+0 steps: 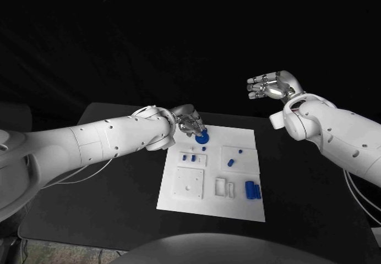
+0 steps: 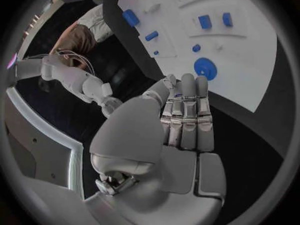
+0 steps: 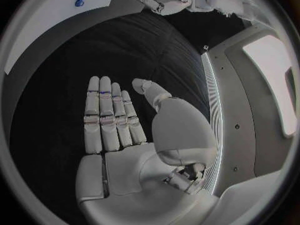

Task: Assemble the parts on the task board

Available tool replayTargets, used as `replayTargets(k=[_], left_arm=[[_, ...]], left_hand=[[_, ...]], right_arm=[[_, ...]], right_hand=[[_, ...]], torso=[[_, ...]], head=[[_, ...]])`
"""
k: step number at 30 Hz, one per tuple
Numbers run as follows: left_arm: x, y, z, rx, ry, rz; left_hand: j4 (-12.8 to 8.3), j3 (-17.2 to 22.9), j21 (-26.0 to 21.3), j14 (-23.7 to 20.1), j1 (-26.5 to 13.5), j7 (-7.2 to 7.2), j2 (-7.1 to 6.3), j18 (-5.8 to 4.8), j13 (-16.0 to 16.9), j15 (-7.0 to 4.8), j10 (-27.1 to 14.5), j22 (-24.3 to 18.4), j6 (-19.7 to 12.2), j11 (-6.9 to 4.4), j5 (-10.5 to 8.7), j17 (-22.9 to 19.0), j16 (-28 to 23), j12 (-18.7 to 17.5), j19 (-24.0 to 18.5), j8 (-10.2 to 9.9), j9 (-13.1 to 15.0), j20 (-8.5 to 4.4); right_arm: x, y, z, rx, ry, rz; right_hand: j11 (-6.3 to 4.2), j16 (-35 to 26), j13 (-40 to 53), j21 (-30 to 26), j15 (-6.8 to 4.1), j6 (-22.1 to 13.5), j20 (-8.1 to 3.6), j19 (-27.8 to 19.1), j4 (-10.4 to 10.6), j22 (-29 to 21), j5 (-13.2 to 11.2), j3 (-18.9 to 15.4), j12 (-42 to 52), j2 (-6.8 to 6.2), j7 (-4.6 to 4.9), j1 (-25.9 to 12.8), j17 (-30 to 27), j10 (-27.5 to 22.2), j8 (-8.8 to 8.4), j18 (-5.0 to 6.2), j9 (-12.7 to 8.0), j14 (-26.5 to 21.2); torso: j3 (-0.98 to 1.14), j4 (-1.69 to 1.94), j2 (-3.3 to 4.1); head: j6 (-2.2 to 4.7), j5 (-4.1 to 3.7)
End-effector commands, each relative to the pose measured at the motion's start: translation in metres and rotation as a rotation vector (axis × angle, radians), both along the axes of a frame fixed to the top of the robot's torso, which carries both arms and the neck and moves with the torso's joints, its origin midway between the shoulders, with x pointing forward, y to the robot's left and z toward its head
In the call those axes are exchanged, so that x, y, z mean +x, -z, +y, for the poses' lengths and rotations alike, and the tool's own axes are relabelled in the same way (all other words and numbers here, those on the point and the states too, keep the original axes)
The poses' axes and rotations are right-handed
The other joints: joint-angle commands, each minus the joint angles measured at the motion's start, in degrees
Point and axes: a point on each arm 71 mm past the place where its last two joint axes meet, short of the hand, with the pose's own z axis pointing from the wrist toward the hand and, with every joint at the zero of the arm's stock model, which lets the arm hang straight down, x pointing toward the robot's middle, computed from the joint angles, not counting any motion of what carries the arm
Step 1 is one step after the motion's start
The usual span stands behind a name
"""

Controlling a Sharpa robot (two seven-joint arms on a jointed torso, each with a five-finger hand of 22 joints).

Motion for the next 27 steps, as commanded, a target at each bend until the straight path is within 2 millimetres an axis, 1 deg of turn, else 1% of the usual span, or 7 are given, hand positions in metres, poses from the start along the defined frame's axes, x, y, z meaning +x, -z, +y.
replayTargets(k=[1, 4, 5, 8, 14, 17, 27], left_arm=[[0.000, -0.008, -0.013, 0.020, 0.142, -0.223], [-0.001, -0.002, -0.022, 0.076, 0.201, -0.266], [-0.001, 0.001, -0.024, 0.098, 0.221, -0.277], [-0.003, 0.009, -0.031, 0.159, 0.268, -0.298], [-0.004, 0.028, -0.037, 0.270, 0.330, -0.293], [-0.003, 0.036, -0.037, 0.302, 0.345, -0.279], [-0.003, 0.049, -0.038, 0.358, 0.369, -0.247]], left_hand=[[0.66, -0.49, -1.09, 0.27, -1.64, -0.14, -0.28, 0.59, -0.11, 0.73, -2.75, -0.89, -1.35, 0.94, -5.58, -1.18, -2.14, -0.39, 0.49, -0.29, -2.59, 0.81], [1.26, -2.73, -3.92, 3.66, -1.63, -0.74, -1.36, 1.05, 0.00, 0.44, -3.74, -4.70, -0.97, 0.82, -5.71, -3.29, -6.08, -0.11, 3.37, -0.05, -7.31, 1.07], [1.41, -3.29, -4.91, 4.78, -1.18, -0.62, -1.28, 0.96, -0.05, 0.30, -3.79, -5.97, -0.23, 0.74, -5.55, -3.66, -7.08, -0.22, 4.45, 0.09, -9.05, 0.96], [1.31, -3.74, -4.99, 6.76, -0.40, -0.95, -1.27, 0.97, -0.06, -0.17, -3.65, -6.25, 0.50, 0.59, -5.38, -2.52, -5.84, -0.27, 6.73, 0.23, -11.43, 0.41], [0.86, -2.94, -0.68, 9.24, -0.57, -1.28, -1.91, 1.25, -0.04, -1.31, -5.17, -0.95, 0.59, 0.25, -4.88, 2.52, 4.50, -0.26, 10.45, 0.15, -11.86, -0.80], [0.95, -2.78, 1.48, 11.75, -0.87, -1.00, -2.34, 1.78, -0.05, -1.77, -6.35, 1.57, 0.24, 0.27, -4.82, 3.29, 7.46, -0.26, 12.35, 0.13, -11.87, -1.19], [1.06, -1.71, 3.06, 14.77, -1.00, -1.09, -2.25, 2.37, -0.07, -2.47, -6.79, 4.12, 0.80, -0.22, -4.16, 4.33, 11.72, -0.28, 14.62, 0.16, -11.85, -1.72]], right_arm=[[0.000, 0.000, 0.003, -0.003, -0.022, -0.001], [0.000, 0.000, 0.005, -0.001, -0.024, -0.002], [0.000, 0.000, 0.006, 0.000, -0.024, -0.002], [0.000, 0.001, 0.007, 0.001, -0.026, -0.002], [0.000, 0.000, 0.010, 0.004, -0.033, -0.005], [-0.002, -0.002, 0.012, 0.006, -0.041, -0.008], [-0.004, -0.004, 0.016, 0.009, -0.053, -0.013]], right_hand=[[0.30, -0.09, -0.10, -0.20, 0.07, 0.41, 0.06, -0.57, 0.02, -0.07, 0.23, 0.47, -0.53, -0.27, 0.03, -0.28, -0.36, -0.26, 0.00, 0.31, 0.08, -0.57], [0.31, -0.06, -0.10, -0.14, 0.10, 0.42, 0.11, -0.66, 0.08, -0.05, 0.13, 0.70, -0.56, -0.36, 0.04, -0.27, -0.67, -0.29, -0.01, 0.35, 0.07, -0.57], [0.31, -0.07, -0.11, -0.13, 0.09, 0.42, 0.12, -0.66, 0.09, -0.05, 0.03, 0.72, -0.57, -0.38, 0.04, -0.26, -0.73, -0.30, 0.00, 0.35, 0.08, -0.56], [0.33, -0.07, -0.10, -0.13, 0.10, 0.39, 0.13, -0.68, 0.13, -0.05, -0.04, 0.73, -0.58, -0.37, 0.05, -0.26, -0.78, -0.34, 0.00, 0.35, 0.08, -0.57], [0.33, -0.06, -0.10, -0.13, 0.10, 0.37, 0.14, -0.71, 0.17, -0.06, -0.02, 0.76, -0.57, -0.37, 0.05, -0.25, -0.86, -0.35, 0.00, 0.35, 0.08, -0.55], [0.34, -0.06, -0.10, -0.13, 0.12, 0.35, 0.15, -0.73, 0.25, -0.06, 0.09, 0.81, -0.57, -0.40, 0.06, -0.28, -0.99, -0.37, 0.00, 0.36, 0.08, -0.55], [0.35, -0.06, -0.10, -0.11, 0.12, 0.32, 0.15, -0.72, 0.29, -0.06, 0.10, 0.87, -0.57, -0.48, 0.07, -0.20, -1.15, -0.39, 0.00, 0.38, 0.08, -0.54]], torso=[[0.07, -0.08, 0.00], [0.03, -0.23, 0.09], [0.02, -0.25, 0.11], [0.00, -0.28, 0.12], [-0.02, -0.50, 0.43], [-0.07, -0.62, 0.60], [-0.10, -0.80, 1.01]], head=[[0.42, -0.37], [0.69, -0.35], [0.74, -0.38], [0.72, -0.43], [1.03, -0.45], [1.19, -0.37], [1.38, -0.24]])
